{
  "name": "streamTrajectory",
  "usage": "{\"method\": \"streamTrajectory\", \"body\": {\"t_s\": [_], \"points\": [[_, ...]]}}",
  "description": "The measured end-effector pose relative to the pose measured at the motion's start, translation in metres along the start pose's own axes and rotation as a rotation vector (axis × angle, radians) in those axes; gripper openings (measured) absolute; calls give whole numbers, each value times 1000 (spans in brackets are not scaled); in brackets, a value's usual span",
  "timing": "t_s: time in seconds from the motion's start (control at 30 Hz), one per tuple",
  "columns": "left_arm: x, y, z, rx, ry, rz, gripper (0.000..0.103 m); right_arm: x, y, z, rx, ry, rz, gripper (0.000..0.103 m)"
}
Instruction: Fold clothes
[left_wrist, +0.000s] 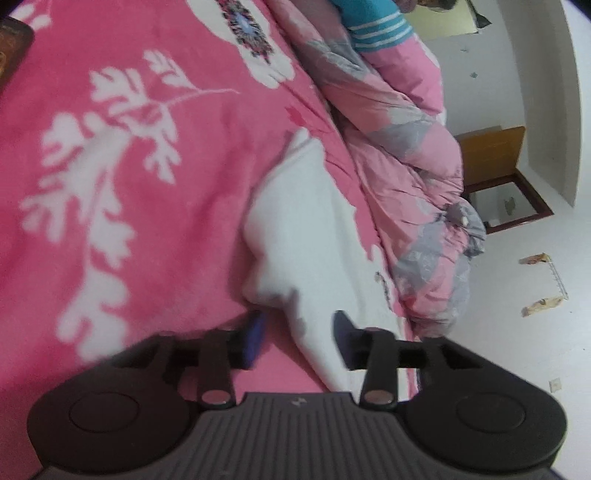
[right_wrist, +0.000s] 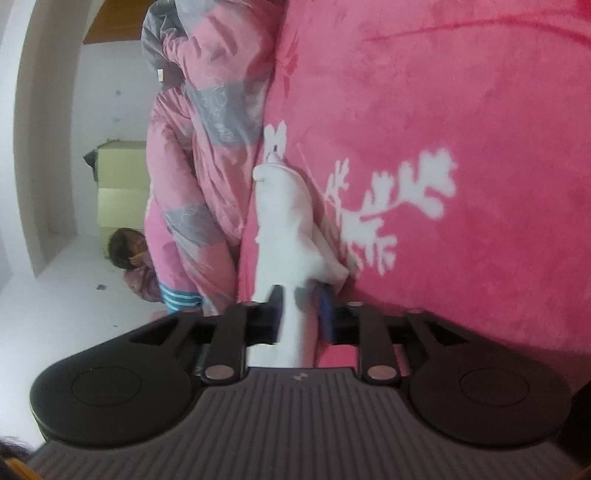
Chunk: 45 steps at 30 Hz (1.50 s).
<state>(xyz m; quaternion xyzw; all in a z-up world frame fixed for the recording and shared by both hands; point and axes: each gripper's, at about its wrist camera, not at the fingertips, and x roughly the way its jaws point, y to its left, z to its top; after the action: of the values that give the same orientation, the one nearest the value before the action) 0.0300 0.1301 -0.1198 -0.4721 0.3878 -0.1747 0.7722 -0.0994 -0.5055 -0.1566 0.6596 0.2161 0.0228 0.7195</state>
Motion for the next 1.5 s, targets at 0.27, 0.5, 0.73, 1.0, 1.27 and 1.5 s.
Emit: {"method": "streamTrajectory", "body": {"t_s": [0.27, 0.5, 0.73, 1.0, 1.27, 1.5], "points": [[37, -9, 3, -35, -30, 68, 6, 31, 4, 5, -34, -2, -15, 17], [-4, -29, -10, 17, -51, 10, 3, 5, 20, -9, -97, -32, 35, 9], [-93, -16, -25, 101, -123, 71, 0, -45, 19, -52, -112, 26, 32, 9], [-74, -10, -21, 89, -55, 44, 56, -42, -5, -55, -47, 31, 79, 13], [1, -8, -18, -1, -59, 69, 55, -33, -7, -45, -15, 39, 91, 14], [11, -17, -9, 45, -161, 130, 7, -24, -7, -41, -40, 19, 63, 11]]}}
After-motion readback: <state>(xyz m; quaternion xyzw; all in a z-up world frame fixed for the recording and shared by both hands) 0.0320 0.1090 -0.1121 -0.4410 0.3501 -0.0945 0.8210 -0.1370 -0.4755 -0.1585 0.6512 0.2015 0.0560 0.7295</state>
